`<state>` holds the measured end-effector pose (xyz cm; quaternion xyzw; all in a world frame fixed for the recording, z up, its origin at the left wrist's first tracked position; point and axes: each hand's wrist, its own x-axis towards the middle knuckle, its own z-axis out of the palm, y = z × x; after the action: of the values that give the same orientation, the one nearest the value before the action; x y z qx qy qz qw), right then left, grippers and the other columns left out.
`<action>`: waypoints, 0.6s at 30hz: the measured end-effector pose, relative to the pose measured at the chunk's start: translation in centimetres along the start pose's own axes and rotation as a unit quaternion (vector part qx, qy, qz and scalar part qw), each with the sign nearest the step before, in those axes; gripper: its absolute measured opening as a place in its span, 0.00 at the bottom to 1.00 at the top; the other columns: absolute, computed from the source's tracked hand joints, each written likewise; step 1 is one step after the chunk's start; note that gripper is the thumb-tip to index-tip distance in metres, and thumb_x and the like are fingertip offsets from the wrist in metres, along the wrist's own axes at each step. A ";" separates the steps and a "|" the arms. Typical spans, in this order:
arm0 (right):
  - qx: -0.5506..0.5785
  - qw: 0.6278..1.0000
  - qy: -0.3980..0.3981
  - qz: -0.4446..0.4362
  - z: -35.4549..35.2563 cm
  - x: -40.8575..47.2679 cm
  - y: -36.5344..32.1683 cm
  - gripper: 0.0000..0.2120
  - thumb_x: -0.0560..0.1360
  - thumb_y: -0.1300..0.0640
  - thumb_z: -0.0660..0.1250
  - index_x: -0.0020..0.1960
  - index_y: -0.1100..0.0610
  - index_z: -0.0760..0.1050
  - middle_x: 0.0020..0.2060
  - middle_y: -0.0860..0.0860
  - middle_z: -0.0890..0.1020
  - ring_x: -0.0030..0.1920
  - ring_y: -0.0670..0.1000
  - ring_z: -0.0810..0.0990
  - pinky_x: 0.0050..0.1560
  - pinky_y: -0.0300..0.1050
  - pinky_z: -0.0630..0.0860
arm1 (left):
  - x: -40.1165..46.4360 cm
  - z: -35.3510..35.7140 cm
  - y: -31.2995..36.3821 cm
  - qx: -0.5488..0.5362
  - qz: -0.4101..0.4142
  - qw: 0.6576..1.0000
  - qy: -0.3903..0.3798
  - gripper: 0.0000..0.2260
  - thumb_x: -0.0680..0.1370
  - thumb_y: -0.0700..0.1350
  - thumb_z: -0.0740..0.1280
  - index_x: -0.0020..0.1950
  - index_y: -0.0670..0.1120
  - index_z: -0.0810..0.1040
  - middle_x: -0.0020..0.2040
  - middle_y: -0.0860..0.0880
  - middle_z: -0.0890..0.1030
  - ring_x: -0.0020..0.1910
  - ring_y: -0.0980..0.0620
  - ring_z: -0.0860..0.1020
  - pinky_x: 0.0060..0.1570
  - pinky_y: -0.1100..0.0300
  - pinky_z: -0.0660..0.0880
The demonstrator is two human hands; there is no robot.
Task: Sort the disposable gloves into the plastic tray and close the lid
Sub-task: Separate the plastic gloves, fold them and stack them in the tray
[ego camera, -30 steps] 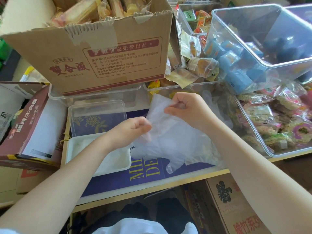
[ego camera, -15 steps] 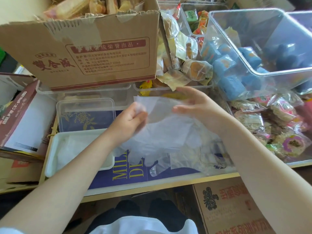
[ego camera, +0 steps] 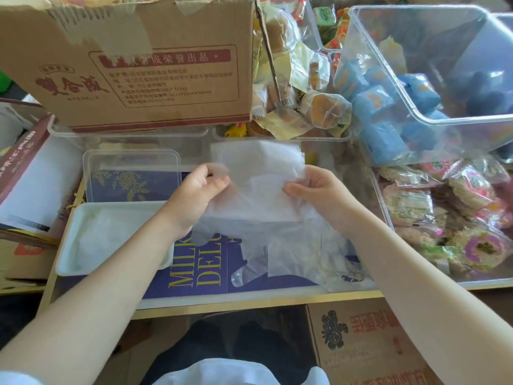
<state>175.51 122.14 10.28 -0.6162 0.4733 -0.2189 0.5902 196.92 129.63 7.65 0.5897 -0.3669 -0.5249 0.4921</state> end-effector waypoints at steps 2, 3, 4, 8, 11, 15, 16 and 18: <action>0.017 1.000 0.023 -0.004 -0.3 0.1 0.4 0.02 0.74 0.65 0.67 0.46 0.61 0.77 0.41 0.58 0.82 0.41 0.55 0.79 0.47 0.50 0.76 | -0.4 0.3 -0.7 0.038 -0.018 0.999 -0.032 0.06 0.79 0.40 0.61 0.51 0.49 0.76 0.47 0.49 0.81 0.45 0.54 0.80 0.49 0.59 0.74; 0.019 0.999 0.027 0.000 -0.4 0.2 0.6 0.03 0.74 0.64 0.68 0.47 0.63 0.77 0.41 0.59 0.82 0.41 0.55 0.79 0.47 0.51 0.75 | -0.5 0.5 -1.0 0.062 -0.024 0.997 -0.037 0.06 0.79 0.40 0.61 0.51 0.49 0.76 0.48 0.49 0.82 0.46 0.52 0.80 0.51 0.56 0.75; 0.016 0.999 0.027 0.008 -0.6 0.3 0.8 0.07 0.74 0.63 0.68 0.49 0.65 0.76 0.41 0.60 0.81 0.41 0.56 0.78 0.46 0.53 0.75 | -0.5 0.6 -1.4 0.082 -0.024 0.996 -0.030 0.06 0.79 0.39 0.61 0.51 0.48 0.77 0.48 0.48 0.82 0.47 0.51 0.80 0.53 0.53 0.75; 0.031 0.999 -0.014 0.024 -0.5 0.1 1.4 0.06 0.75 0.62 0.67 0.51 0.61 0.76 0.40 0.54 0.79 0.40 0.54 0.75 0.38 0.49 0.72 | 0.6 0.5 -2.2 0.176 0.017 0.983 0.054 0.06 0.79 0.40 0.63 0.46 0.51 0.75 0.43 0.53 0.81 0.43 0.53 0.78 0.49 0.56 0.72; 0.023 0.998 0.042 -0.032 0.8 -0.2 1.3 0.08 0.76 0.62 0.66 0.53 0.53 0.77 0.42 0.47 0.81 0.40 0.48 0.77 0.39 0.44 0.73 | 1.2 1.1 -2.4 0.367 0.085 0.912 0.160 0.11 0.76 0.41 0.67 0.57 0.43 0.73 0.45 0.46 0.77 0.44 0.47 0.74 0.44 0.58 0.66; -0.105 0.973 0.176 -0.101 3.0 -0.8 1.0 0.11 0.76 0.60 0.65 0.58 0.53 0.75 0.37 0.47 0.78 0.33 0.41 0.70 0.36 0.35 0.69 | -0.5 4.1 -0.8 0.277 0.159 0.935 0.152 0.16 0.72 0.49 0.67 0.56 0.44 0.73 0.49 0.48 0.76 0.48 0.52 0.75 0.50 0.63 0.68; -0.132 0.971 0.165 -0.111 3.8 -1.1 1.0 0.11 0.76 0.60 0.65 0.58 0.53 0.74 0.34 0.46 0.76 0.31 0.41 0.69 0.34 0.33 0.68 | -1.2 5.0 -0.1 0.169 0.099 0.978 0.077 0.16 0.71 0.53 0.66 0.55 0.48 0.73 0.49 0.52 0.77 0.49 0.56 0.77 0.51 0.65 0.71; -0.194 0.964 0.122 -0.137 5.6 -1.5 1.1 0.11 0.77 0.60 0.63 0.59 0.55 0.73 0.32 0.44 0.75 0.31 0.41 0.71 0.34 0.38 0.70 | -2.1 6.0 0.2 -0.009 0.013 1.000 -0.024 0.16 0.70 0.56 0.65 0.55 0.51 0.73 0.49 0.55 0.80 0.50 0.59 0.79 0.52 0.63 0.74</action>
<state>179.10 126.45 8.47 -0.7465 0.4860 -0.2754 0.3616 190.72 130.39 8.59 0.5676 -0.3818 -0.5354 0.4954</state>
